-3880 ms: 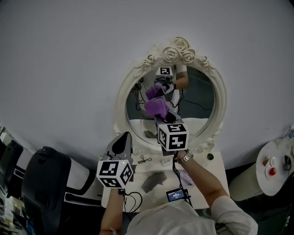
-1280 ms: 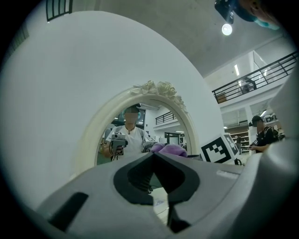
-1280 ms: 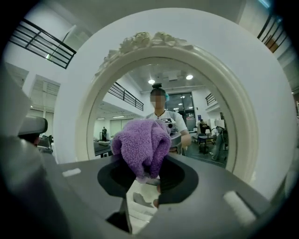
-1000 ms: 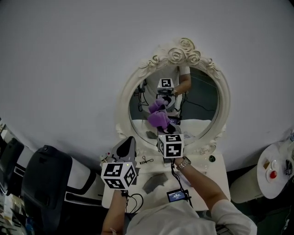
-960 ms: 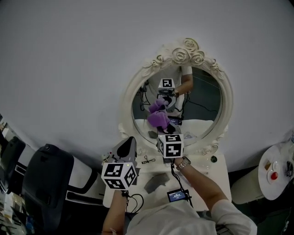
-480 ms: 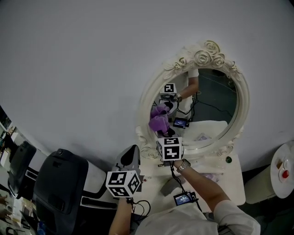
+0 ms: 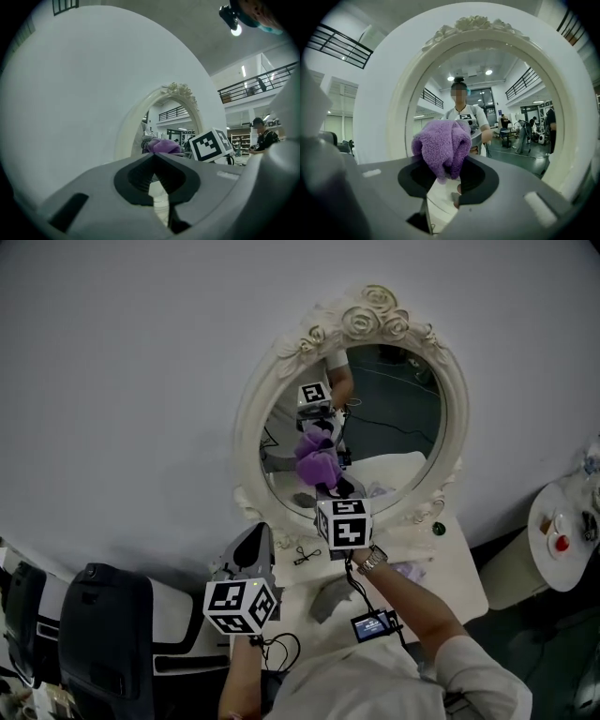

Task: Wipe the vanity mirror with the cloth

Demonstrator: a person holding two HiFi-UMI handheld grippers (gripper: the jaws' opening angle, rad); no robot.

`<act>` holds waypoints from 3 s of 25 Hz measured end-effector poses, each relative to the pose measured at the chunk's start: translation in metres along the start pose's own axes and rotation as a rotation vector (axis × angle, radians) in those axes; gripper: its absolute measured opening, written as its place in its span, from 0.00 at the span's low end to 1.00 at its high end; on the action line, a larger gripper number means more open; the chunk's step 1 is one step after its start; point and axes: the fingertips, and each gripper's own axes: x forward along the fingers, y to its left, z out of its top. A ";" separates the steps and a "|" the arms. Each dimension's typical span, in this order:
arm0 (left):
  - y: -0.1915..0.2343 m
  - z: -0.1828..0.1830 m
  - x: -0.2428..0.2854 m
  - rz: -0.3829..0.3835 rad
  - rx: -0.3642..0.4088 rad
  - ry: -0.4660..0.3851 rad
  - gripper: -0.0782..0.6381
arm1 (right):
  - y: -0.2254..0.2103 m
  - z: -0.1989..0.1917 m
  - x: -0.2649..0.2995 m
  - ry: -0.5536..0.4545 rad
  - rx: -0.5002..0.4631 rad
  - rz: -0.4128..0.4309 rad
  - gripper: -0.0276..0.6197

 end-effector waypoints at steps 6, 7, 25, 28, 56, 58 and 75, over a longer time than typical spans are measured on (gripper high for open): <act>-0.049 -0.010 0.027 -0.052 -0.029 -0.008 0.11 | -0.102 0.005 -0.030 0.001 0.002 -0.128 0.23; -0.058 -0.012 0.032 -0.056 -0.033 -0.007 0.11 | -0.121 0.006 -0.035 0.001 0.010 -0.147 0.23; -0.178 -0.044 0.089 -0.069 -0.029 0.031 0.11 | -0.292 -0.020 -0.077 0.056 0.035 -0.252 0.23; -0.169 -0.046 0.082 -0.045 -0.027 0.039 0.11 | -0.274 -0.022 -0.078 0.048 0.075 -0.217 0.23; -0.013 -0.073 -0.013 0.200 -0.032 0.102 0.11 | 0.044 -0.106 0.037 0.163 0.014 0.170 0.23; -0.016 -0.075 -0.008 0.195 -0.038 0.105 0.11 | 0.040 -0.106 0.035 0.164 0.006 0.171 0.23; -0.167 -0.098 0.101 -0.055 -0.050 0.132 0.11 | -0.180 -0.108 -0.026 0.160 -0.019 -0.069 0.23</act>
